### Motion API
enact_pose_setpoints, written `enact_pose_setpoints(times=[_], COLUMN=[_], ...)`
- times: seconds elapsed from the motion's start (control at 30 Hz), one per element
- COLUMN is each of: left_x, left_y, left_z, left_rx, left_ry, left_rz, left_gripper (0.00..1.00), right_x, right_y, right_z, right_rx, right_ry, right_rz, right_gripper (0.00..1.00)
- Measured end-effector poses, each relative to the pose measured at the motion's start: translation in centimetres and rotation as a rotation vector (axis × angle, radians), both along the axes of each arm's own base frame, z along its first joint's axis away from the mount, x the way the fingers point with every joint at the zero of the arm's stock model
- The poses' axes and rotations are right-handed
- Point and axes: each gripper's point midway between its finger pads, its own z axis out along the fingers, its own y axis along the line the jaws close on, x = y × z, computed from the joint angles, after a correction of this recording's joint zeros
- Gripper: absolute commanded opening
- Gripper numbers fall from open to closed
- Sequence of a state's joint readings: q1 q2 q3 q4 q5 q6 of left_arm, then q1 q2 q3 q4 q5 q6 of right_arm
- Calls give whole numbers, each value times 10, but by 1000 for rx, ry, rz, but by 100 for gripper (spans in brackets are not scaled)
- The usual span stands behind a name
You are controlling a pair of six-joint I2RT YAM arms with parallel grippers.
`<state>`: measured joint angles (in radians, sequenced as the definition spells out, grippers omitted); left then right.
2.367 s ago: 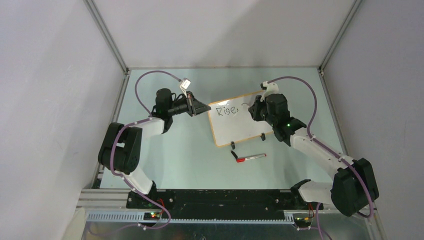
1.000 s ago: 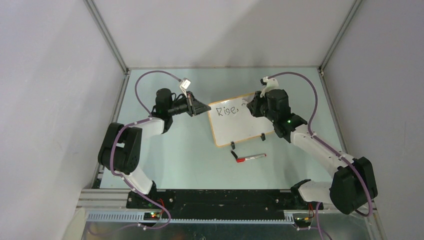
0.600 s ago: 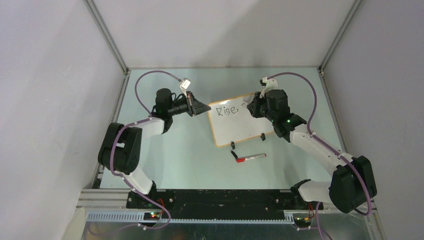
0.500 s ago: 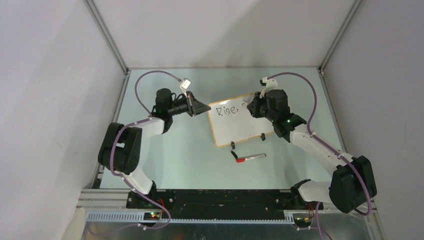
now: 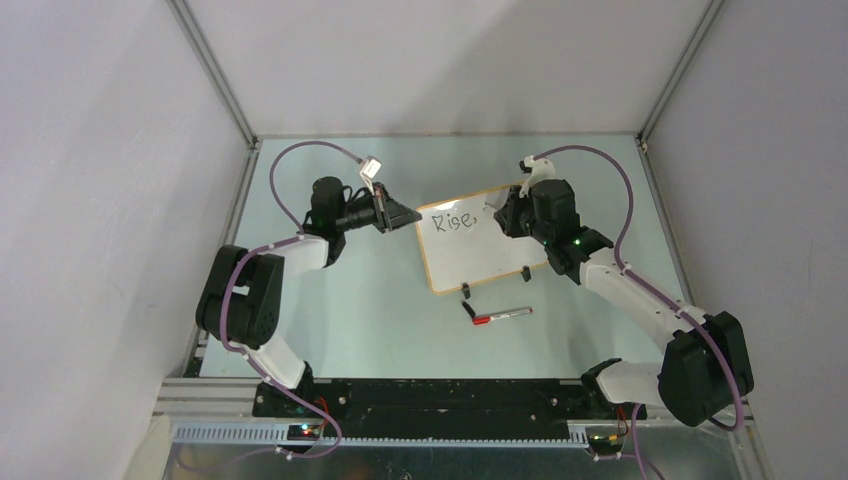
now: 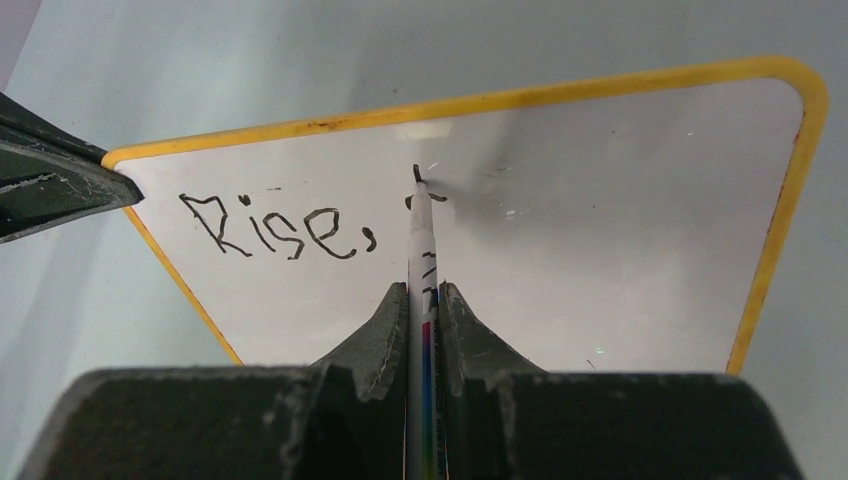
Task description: Write a sentence on the whiteboard
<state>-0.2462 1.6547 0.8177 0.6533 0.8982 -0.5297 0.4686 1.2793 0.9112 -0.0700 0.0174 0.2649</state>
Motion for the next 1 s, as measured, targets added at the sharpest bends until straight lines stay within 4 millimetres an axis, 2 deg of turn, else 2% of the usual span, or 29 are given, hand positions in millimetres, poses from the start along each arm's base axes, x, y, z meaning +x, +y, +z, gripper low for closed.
enact_pose_setpoints(times=[1.0], left_x=[-1], left_y=[0], left_z=[1], left_rx=[3], left_ry=[-4], left_rz=[-2], left_gripper=[2], right_x=[-15], right_y=[-6], right_z=[-15], right_rx=[-5], right_ry=[47], right_rz=[-1], right_gripper=[0])
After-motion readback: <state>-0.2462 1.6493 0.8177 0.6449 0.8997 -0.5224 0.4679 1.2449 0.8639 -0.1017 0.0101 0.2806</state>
